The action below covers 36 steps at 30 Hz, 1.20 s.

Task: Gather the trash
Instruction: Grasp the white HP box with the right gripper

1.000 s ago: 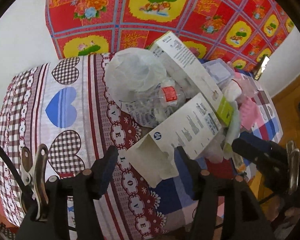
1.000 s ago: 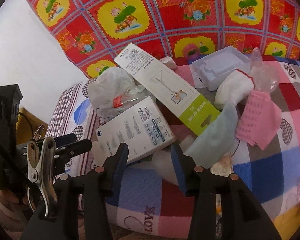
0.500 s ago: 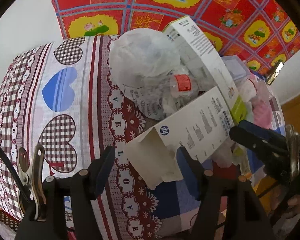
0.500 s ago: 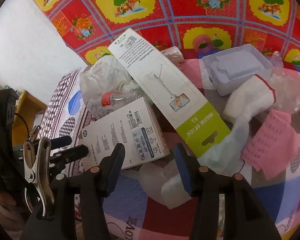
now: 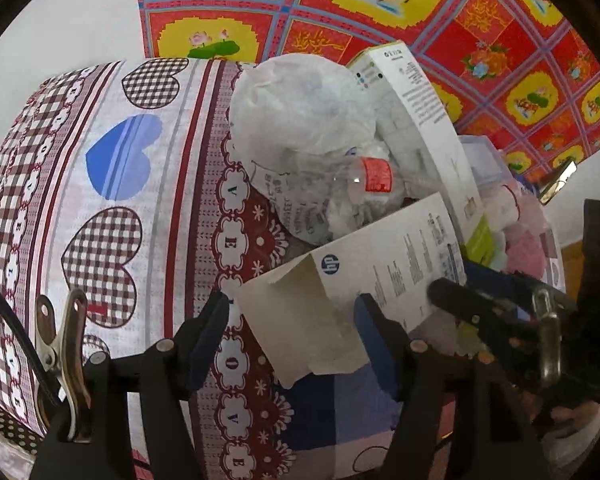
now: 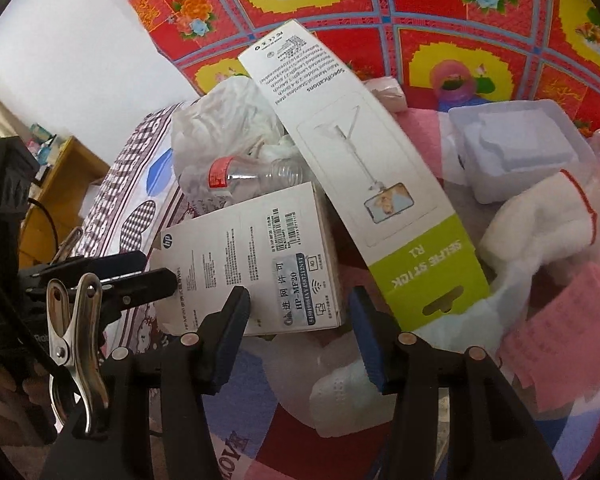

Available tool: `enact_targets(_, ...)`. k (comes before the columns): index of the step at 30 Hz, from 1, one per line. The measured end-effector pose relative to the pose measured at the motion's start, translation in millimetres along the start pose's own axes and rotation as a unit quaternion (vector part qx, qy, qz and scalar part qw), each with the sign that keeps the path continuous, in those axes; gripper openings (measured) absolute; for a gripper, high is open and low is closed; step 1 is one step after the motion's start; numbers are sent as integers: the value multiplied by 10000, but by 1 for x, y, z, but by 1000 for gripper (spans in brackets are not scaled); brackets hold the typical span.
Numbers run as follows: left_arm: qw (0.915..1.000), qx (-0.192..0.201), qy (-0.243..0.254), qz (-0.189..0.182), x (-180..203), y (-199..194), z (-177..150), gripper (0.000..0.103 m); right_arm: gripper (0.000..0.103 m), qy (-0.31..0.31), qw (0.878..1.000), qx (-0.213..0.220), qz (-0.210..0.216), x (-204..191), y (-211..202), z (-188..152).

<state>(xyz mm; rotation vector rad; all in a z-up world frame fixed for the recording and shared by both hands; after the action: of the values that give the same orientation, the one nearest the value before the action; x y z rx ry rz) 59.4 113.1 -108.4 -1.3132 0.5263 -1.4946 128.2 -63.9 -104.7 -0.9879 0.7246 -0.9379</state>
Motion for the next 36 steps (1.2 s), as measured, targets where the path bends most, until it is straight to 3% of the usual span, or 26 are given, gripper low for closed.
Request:
enact_targets(5,9998,-7,-186,34,6,3,-1,69,52,-97,9999,-14,120,2,3,1)
enact_targets(13,9984,269,-200,460,3,-9,-4,69,52,-156,9994,-51,296,6,6,1)
enact_targets(22,9984,245,-502,-104,-2,4,-2,71,53,-186,9992,-60,349,8,10,5)
enact_targets(31,9986,275,-440,-54,10,20,2,80,58,-127,9990,-56,414,6,15,5)
enact_targets(36,9976,160,-606,-290,17,35,4,80,59,-52,9990,-40,437,6,15,6)
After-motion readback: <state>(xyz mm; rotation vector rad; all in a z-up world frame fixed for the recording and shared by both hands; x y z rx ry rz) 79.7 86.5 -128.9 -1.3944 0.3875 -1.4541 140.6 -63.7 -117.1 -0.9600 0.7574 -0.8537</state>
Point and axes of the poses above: each gripper's, at about its wrist camera, not at the fingertips, and y roughly the way its jaws point, x to its right, z to its top, the point moved 2 cm from there along y, roughly the way its jaws point, and after that the axes turned 13 degrees about -z, right-handed, at the moved point
